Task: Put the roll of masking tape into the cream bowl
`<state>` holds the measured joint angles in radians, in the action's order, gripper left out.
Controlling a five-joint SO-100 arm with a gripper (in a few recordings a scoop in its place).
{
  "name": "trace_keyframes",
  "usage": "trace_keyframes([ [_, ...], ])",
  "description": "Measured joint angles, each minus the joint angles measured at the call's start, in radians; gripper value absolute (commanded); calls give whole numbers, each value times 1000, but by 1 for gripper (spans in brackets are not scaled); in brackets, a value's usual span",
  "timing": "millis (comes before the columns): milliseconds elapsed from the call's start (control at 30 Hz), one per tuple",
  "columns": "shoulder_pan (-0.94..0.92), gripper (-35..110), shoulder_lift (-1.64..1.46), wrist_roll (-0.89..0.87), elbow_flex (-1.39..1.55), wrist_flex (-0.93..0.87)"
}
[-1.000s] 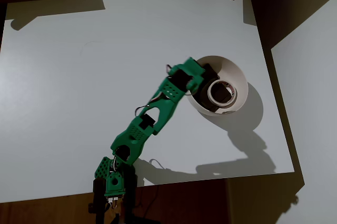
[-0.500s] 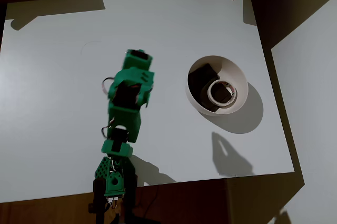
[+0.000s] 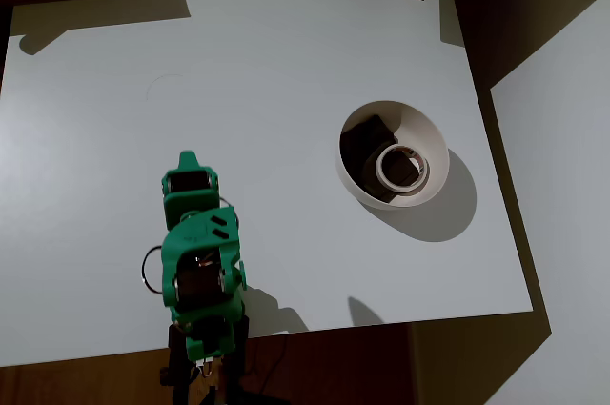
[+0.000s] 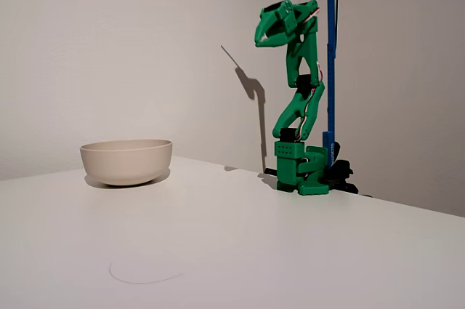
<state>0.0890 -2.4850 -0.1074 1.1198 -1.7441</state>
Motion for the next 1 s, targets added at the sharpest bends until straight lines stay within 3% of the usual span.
trace_keyframes([
  [467, 28, -8, -503, 15, 925, 287],
  [700, -44, -8, -724, 67, 1328, 425],
  [1000, -69, -8, -897, 103, 1634, 434],
])
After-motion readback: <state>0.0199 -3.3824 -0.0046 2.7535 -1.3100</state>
